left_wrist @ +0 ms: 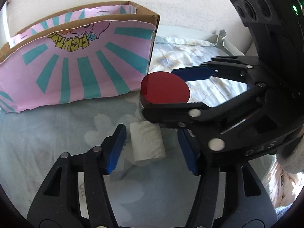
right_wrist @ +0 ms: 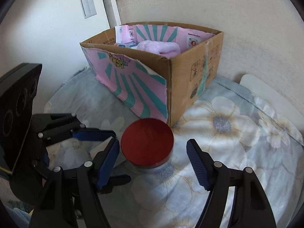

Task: Organize objects
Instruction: 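Grasp the white tape roll with the left tool while the right tool grasps the red-lidded jar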

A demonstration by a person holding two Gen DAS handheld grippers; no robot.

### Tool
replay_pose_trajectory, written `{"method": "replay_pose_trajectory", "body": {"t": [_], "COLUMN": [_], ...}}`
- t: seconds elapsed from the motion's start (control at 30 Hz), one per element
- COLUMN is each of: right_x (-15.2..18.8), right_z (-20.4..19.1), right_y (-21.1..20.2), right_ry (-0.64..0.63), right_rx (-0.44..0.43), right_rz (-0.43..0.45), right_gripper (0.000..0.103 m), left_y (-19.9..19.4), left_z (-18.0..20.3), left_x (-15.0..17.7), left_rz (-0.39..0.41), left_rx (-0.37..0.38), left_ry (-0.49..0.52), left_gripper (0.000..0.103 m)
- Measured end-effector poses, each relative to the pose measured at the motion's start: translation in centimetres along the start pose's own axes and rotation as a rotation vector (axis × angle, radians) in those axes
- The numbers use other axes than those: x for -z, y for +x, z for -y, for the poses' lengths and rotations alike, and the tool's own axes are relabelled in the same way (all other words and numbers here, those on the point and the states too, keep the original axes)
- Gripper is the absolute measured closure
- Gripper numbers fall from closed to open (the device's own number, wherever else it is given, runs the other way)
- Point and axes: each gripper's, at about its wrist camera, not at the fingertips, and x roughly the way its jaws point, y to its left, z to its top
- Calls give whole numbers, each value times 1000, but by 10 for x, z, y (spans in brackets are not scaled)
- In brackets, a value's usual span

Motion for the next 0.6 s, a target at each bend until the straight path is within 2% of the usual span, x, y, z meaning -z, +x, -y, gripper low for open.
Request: {"method": "replay_pose_trajectory", "body": {"t": [0.1,0.17,0.3,0.6], "right_x": [-5,-6,-7,-7], "right_z": [-1,-3,-5,-7], "right_y": [6,9,10,9], "right_ry": [5,4,2,17], "right_rx": [-10,-14,-4,11], "right_rz": [-12,-23,-22,-21], "right_gripper": [45,50,51,52], "left_y": [4,5,7,7], "left_z": [1,1,3,2], "left_x": [-5,-8,-10,-13], "left_rz": [-4,-8,-12,-29], "left_rx": [-13,-6,7,25], "left_ry": [10,9,27,30], "left_gripper": [62,64,76,76]}}
